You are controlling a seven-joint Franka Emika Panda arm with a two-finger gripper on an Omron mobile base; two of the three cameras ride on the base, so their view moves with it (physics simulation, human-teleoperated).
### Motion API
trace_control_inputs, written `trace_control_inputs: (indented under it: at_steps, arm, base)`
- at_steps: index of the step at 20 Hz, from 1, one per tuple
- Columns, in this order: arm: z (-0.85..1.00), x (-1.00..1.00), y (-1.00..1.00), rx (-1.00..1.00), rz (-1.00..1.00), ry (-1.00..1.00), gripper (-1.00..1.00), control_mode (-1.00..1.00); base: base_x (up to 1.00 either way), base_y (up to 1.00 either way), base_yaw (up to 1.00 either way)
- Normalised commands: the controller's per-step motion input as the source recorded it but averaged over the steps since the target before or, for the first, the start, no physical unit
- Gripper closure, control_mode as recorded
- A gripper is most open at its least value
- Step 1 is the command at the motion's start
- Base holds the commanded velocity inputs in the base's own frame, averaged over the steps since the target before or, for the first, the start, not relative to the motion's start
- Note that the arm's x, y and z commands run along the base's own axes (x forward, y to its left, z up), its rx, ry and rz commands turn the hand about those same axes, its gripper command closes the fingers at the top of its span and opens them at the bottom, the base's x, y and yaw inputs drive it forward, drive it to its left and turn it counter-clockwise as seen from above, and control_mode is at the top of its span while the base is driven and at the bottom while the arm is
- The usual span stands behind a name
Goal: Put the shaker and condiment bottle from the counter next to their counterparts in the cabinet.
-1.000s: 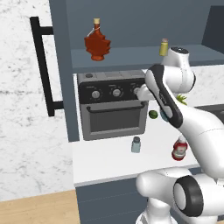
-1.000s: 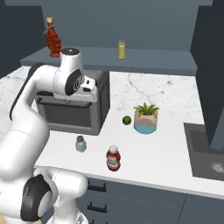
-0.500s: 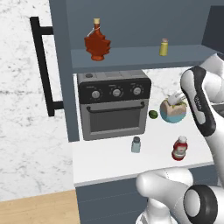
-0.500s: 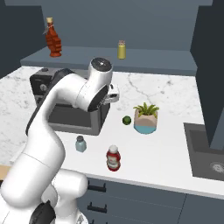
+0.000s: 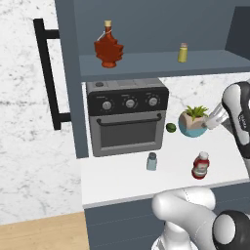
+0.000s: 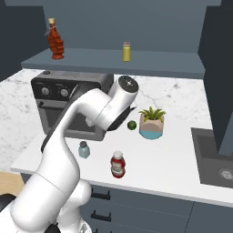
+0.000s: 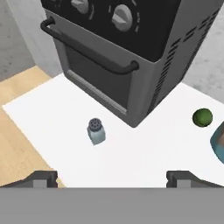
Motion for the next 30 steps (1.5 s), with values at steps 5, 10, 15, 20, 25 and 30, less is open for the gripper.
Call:
trace_control_inputs:
  at_steps: [5, 10, 15, 20, 25, 30]
  arm:
    - [-0.46, 0.01, -0.41, 0.0, 0.33, -0.03, -1.0, -1.0]
    - [-0.24, 0.0, -0.04, -0.01, 0.08, 0.0, -1.0, -1.0]
    - [-0.55, 0.12, -0.04, -0.05, 0.08, -0.03, -1.0, -1.0]
    - [-0.65, 0.09, -0.21, -0.05, 0.12, -0.11, -1.0, -1.0]
    - [-0.43, 0.02, -0.22, -0.02, 0.11, -0.06, -1.0, -1.0]
    - [-0.17, 0.0, -0.01, 0.0, 0.0, 0.0, -1.0, -1.0]
  base:
    - [0.0, 0.0, 0.0]
    - [0.0, 0.0, 0.0]
    - [0.0, 0.0, 0.0]
    - [0.0, 0.0, 0.0]
    - [0.0, 0.0, 0.0]
    - [0.0, 0.0, 0.0]
